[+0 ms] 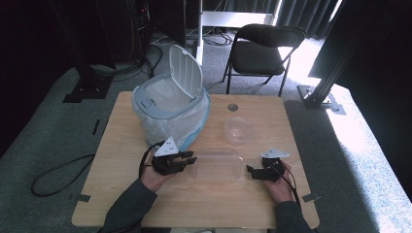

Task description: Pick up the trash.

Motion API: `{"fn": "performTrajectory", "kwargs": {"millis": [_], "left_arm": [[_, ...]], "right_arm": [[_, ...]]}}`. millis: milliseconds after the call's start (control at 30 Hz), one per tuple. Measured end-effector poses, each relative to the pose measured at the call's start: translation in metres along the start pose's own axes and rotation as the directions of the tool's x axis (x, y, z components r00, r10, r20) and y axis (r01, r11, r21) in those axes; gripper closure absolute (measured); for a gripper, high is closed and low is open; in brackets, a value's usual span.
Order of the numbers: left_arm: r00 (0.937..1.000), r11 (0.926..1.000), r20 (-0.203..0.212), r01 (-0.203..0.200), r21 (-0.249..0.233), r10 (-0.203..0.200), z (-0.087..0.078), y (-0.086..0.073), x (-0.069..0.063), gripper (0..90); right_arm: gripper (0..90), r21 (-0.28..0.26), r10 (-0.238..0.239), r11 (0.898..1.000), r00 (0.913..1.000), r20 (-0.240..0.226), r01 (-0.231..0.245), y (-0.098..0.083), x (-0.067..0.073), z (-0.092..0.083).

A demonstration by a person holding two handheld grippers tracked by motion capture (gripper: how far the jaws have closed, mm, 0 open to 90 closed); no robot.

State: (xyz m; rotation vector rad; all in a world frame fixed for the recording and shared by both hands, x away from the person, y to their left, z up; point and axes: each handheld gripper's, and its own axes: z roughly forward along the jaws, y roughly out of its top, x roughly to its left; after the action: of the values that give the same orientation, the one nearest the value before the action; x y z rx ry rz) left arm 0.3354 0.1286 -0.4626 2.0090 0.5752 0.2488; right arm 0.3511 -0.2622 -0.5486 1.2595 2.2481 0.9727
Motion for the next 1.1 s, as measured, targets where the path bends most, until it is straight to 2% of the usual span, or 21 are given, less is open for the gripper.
{"fn": "performTrajectory", "kwargs": {"millis": [200, 367, 600, 800, 1100], "left_arm": [[0.9998, 0.9991, 0.019, 0.001, 0.044, -0.002, 0.012, -0.002, 0.003, 69.2], [0.9998, 0.9978, 0.002, -0.021, 0.063, 0.021, 0.014, -0.001, 0.001, 77.2], [0.9995, 0.9969, 0.003, -0.032, 0.073, 0.032, 0.015, -0.001, 0.000, 82.4], [0.9991, 0.9956, 0.002, -0.043, 0.084, 0.043, 0.014, 0.000, 0.000, 83.3], [0.9994, 0.9973, 0.005, -0.035, 0.065, 0.035, 0.007, 0.004, 0.002, 84.3]], "right_arm": [[16.7, 0.000, 0.000, 1.000, 1.0000, 0.000, 0.000, 0.000, 0.000, 0.000], [16.7, 0.000, 0.000, 1.000, 1.0000, 0.000, 0.000, 0.000, 0.000, 0.000], [16.7, 0.000, -0.001, 1.000, 1.0000, 0.000, 0.001, 0.000, 0.000, 0.000], [16.7, -0.001, -0.002, 1.000, 1.0000, 0.000, 0.002, 0.000, 0.000, 0.000], [16.7, 0.000, 0.000, 1.000, 1.0000, 0.000, 0.000, 0.000, 0.000, 0.000]]}}
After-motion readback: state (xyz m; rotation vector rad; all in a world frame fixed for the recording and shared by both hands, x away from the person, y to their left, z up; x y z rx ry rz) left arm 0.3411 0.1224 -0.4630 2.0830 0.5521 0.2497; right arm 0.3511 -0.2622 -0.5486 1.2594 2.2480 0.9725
